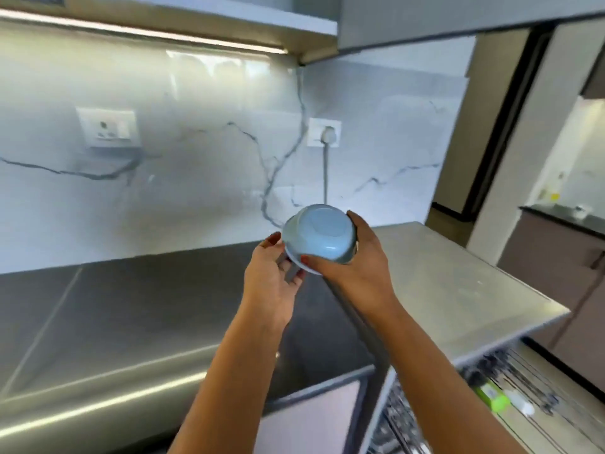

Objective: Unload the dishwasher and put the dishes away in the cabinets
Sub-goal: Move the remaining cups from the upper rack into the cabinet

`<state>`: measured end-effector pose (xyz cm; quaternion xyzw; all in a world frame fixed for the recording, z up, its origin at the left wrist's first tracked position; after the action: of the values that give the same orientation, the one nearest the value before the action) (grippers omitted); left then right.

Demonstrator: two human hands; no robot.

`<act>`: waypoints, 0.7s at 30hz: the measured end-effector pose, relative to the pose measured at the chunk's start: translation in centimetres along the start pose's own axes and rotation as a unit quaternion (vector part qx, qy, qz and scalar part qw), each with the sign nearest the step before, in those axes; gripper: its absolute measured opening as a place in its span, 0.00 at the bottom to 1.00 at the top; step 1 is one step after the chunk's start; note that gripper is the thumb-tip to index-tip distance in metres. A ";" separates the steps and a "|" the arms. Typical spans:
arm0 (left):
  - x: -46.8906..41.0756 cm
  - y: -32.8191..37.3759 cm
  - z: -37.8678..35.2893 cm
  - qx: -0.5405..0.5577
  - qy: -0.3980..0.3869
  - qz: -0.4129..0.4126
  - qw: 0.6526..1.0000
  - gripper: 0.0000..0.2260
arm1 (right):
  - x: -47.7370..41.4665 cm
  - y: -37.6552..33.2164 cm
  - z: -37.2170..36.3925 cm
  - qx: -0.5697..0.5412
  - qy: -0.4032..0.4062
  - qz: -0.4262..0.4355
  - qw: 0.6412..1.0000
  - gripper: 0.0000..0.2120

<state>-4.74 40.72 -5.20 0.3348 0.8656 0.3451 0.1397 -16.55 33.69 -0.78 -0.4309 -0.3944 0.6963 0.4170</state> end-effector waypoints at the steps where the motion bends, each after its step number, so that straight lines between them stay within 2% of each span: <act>1: -1.5 2.0 0.2 -0.019 -0.008 -0.034 0.999 0.08 | -1.0 -1.4 -1.2 -0.019 -0.001 0.010 1.000 0.41; 5: -7.8 11.5 -0.8 -0.109 -0.103 -0.151 0.977 0.10 | -5.0 -8.1 -7.0 -0.120 0.006 0.059 0.991 0.33; 7: -10.1 15.8 -1.6 -0.151 -0.144 -0.196 0.958 0.11 | -6.7 -10.8 -9.5 -0.160 0.010 0.079 0.984 0.35; 10: -13.3 20.7 -2.8 -0.218 -0.168 -0.259 0.926 0.11 | -9.3 -14.0 -11.9 -0.191 0.009 0.097 0.977 0.41; 16: -18.7 25.1 -8.6 -0.319 -0.201 -0.361 0.853 0.11 | -15.0 -20.7 -10.6 -0.197 0.042 0.172 0.964 0.35; 18: -19.3 26.9 -11.6 -0.362 -0.211 -0.444 0.792 0.11 | -17.1 -23.4 -8.6 -0.191 0.078 0.190 0.960 0.39; 19: -19.3 28.2 -13.5 -0.387 -0.216 -0.504 0.741 0.11 | -18.3 -25.1 -7.2 -0.187 0.098 0.205 0.956 0.41; 21: -19.2 30.1 -17.1 -0.461 -0.217 -0.606 0.611 0.12 | -20.4 -28.5 -4.6 -0.184 0.123 0.239 0.945 0.42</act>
<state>15.84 35.35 28.13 -0.3094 0.5422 0.4527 0.6367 0.37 25.52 29.20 -0.6639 -0.3472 0.6324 0.1967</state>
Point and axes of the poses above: each hand's wrist, its own x-axis away from the middle knuckle, its own z-axis out of the back of the hand, y = z × x, the point moved 8 cm from there along -x, towards the middle knuckle, and after that the axes turned 15 degrees about -z, right-handed, at the moved point
